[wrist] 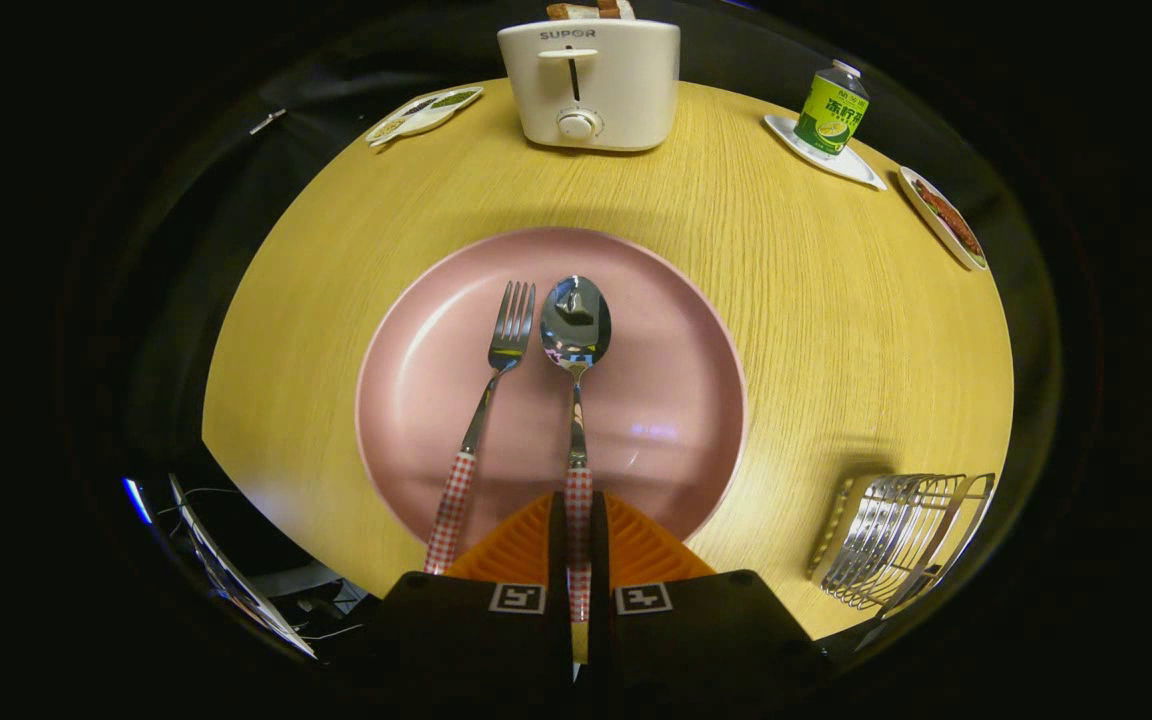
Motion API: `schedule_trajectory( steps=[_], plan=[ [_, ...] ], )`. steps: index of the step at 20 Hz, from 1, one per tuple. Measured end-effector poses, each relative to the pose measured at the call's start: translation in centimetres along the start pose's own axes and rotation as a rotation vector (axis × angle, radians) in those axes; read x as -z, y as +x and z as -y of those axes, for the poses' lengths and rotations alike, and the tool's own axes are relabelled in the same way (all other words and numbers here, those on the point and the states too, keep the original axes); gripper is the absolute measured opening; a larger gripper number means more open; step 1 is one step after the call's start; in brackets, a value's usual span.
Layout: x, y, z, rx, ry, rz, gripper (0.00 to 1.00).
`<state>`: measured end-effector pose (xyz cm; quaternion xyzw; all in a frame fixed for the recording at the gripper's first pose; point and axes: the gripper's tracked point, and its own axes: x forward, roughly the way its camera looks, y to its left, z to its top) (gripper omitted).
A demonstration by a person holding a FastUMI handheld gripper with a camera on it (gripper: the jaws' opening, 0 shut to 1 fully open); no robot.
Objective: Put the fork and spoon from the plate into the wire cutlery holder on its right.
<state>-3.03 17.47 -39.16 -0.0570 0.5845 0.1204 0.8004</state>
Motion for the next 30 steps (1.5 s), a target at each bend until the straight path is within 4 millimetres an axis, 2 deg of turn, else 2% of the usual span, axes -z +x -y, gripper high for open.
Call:
schedule_trajectory(
  steps=[3, 7, 10, 14, 17, 20, 23, 26, 30],
  plan=[
    [0.0, -2.6, 0.0, -0.033, -0.011, 0.026, 0.11],
    [0.8, -7.7, 1.2, -0.079, -0.047, 0.044, 0.11],
    [2.0, -11.9, 4.3, -0.079, -0.08, 0.028, 0.11],
    [3.4, -17.0, 9.8, -0.057, -0.088, -0.038, 0.11],
    [5.8, -19.8, 13.4, -0.035, -0.118, -0.125, 0.11],
    [8.2, -20.7, 16.5, -0.019, -0.165, -0.253, 0.1],
    [10.0, -20.2, 18.7, -0.022, -0.146, -0.385, 0.1],
    [10.1, -18.8, 20.0, -0.032, -0.14, -0.488, 0.1],
    [9.6, -17.3, 19.9, -0.062, -0.142, -0.6, 0.1]
  ],
)
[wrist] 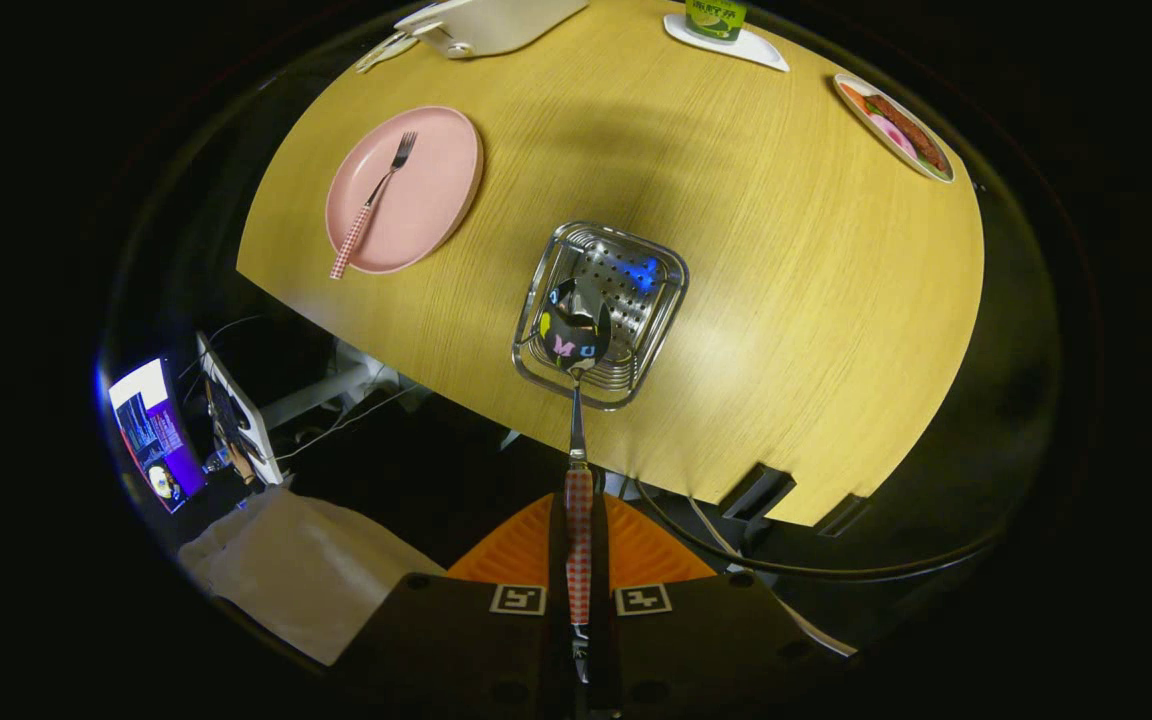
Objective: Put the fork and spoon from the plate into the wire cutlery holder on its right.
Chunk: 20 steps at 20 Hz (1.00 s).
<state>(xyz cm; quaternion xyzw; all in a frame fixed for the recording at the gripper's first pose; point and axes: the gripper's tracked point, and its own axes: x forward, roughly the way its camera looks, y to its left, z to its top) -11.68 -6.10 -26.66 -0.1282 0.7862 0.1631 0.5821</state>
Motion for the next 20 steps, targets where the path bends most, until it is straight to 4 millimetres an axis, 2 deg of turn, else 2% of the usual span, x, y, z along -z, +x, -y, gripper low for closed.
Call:
schedule_trajectory(
  steps=[7, 12, 13, 15, 17, 19, 20],
  plan=[
    [-3.6, 1.0, 1.6, 0.041, -0.023, -0.106, 0.11],
    [-4.5, 1.2, 2.0, 0.036, -0.027, -0.118, 0.17],
    [-4.7, 1.0, 1.9, 0.023, -0.021, -0.1, 0.29],
    [-4.6, 0.4, 2.7, 0.024, -0.011, -0.062, 0.8],
    [-4.6, -0.1, 2.8, 0.012, 0.006, -0.01, 0.85],
    [-4.5, -1.1, 2.7, -0.002, 0.021, 0.055, 1.0],
    [-4.6, -1.9, 2.7, -0.006, 0.025, 0.096, 1.0]
  ],
)
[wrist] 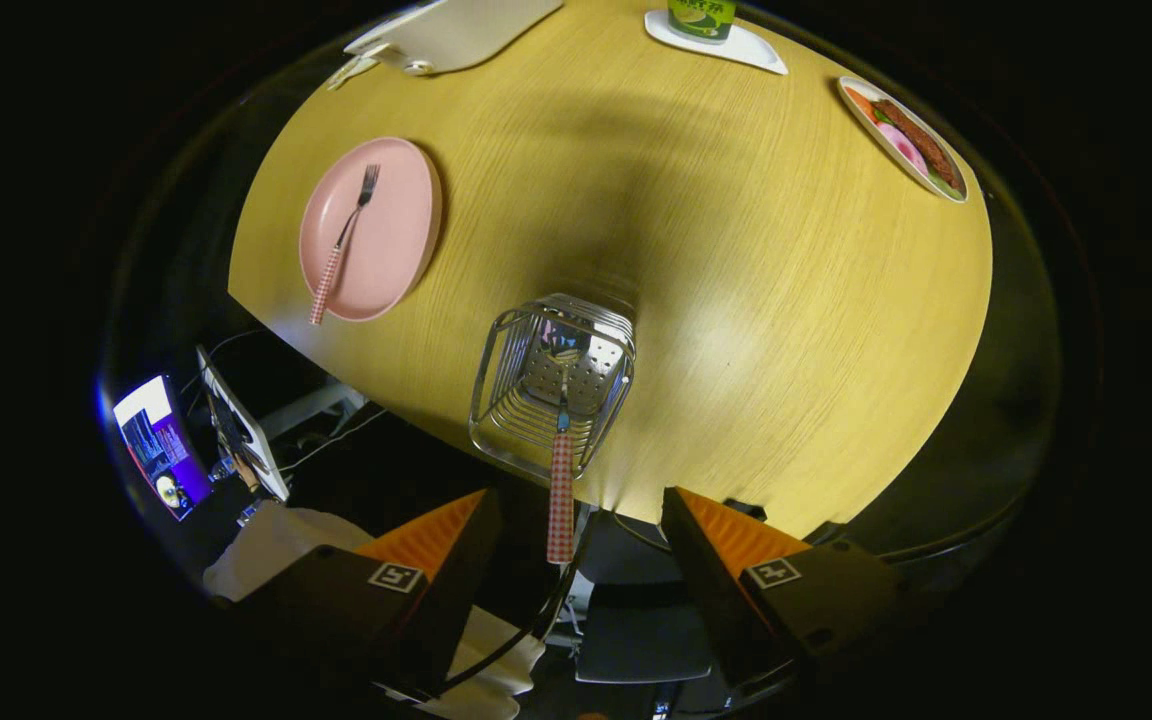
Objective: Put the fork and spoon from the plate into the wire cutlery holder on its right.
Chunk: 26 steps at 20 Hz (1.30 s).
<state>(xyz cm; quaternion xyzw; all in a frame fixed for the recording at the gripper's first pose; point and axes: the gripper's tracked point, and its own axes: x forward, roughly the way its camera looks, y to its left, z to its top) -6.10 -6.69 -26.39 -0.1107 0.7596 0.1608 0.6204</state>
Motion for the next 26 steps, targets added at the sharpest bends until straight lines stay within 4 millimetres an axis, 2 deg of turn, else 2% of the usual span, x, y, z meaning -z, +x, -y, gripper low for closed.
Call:
schedule_trajectory(
  steps=[3, 9, 12, 18, 23, 26],
  plan=[
    [-0.7, -2.0, -0.9, -0.013, 0.015, 0.148, 0.99],
    [-2.2, -6.3, -4.2, -0.002, 0.045, 0.506, 1.0],
    [-2.6, -7.8, -5.8, 0.033, 0.079, 0.666, 1.0],
    [-5.1, -8.6, -9.1, 0.09, 0.142, 0.902, 1.0],
    [-8.0, -9.2, -14.1, 0.054, 0.129, 1.034, 1.0],
    [-10.0, -7.7, -16.3, 0.066, 0.09, 1.053, 1.0]
  ],
)
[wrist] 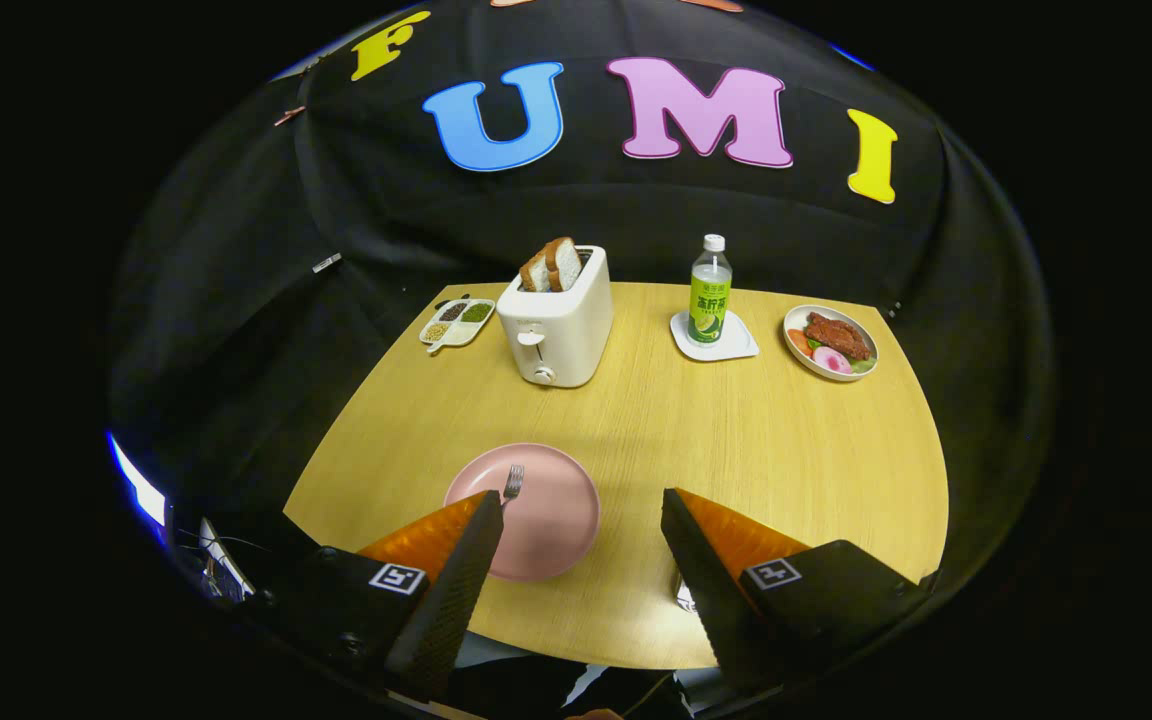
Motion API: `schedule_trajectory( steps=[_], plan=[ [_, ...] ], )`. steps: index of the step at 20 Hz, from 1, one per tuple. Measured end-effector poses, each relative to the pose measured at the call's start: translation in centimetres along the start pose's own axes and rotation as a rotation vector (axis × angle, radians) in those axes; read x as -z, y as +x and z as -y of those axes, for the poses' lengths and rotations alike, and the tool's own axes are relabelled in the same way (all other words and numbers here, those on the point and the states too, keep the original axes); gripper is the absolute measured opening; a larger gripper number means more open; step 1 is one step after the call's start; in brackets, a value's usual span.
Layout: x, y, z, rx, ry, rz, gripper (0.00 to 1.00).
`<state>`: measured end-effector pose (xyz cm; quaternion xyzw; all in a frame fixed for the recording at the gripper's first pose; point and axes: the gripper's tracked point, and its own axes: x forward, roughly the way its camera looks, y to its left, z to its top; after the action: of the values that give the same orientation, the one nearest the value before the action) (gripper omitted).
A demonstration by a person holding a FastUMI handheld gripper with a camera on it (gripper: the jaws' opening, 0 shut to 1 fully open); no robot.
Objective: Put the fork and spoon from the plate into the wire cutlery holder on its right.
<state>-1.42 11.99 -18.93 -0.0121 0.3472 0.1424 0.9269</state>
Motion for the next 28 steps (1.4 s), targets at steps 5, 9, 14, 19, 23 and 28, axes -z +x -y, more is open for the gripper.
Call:
schedule_trajectory(
  steps=[5, 9, 14, 19, 23, 28],
  plan=[
    [3.4, 4.1, -4.1, -0.049, -0.013, -0.106, 1.0],
    [5.6, 7.3, -6.4, -0.072, -0.041, -0.19, 1.0],
    [10.2, 11.5, -8.4, -0.087, -0.129, -0.348, 1.0],
    [13.5, 13.6, -9.4, -0.073, -0.07, -0.464, 1.0],
    [14.8, 15.5, -9.3, -0.05, -0.065, -0.51, 0.98],
    [16.0, 16.0, -9.7, -0.05, -0.023, -0.574, 0.7]
  ],
)
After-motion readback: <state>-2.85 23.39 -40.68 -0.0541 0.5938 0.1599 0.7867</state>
